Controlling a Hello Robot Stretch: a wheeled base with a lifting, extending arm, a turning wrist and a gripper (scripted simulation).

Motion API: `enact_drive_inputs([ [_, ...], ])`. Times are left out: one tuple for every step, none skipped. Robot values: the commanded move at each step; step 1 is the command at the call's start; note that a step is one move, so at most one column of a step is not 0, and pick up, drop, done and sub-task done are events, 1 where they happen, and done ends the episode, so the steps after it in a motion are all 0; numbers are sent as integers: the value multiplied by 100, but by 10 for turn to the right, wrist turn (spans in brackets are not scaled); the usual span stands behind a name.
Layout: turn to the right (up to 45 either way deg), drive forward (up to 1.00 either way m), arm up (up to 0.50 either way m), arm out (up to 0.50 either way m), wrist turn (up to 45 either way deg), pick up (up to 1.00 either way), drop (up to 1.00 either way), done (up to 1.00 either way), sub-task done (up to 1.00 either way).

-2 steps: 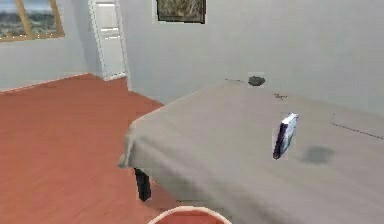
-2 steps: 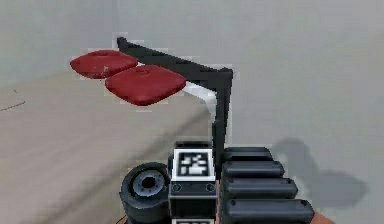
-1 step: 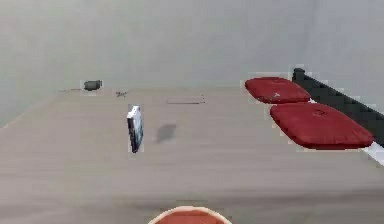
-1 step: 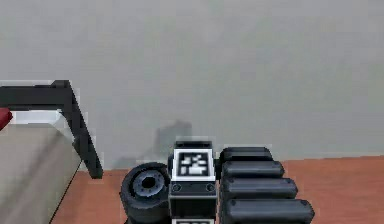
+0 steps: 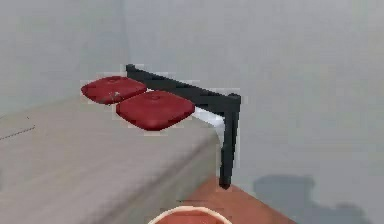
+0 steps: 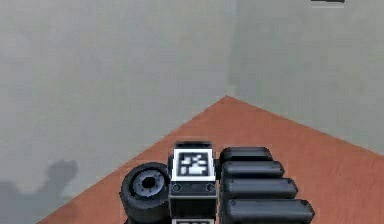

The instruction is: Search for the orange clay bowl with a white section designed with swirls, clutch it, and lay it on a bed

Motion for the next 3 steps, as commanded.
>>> enact_drive_inputs([
  [360, 0, 0, 0, 0, 0, 0, 0, 0],
  [-450, 0, 0, 0, 0, 0, 0, 0, 0],
  [-450, 0, 0, 0, 0, 0, 0, 0, 0],
])
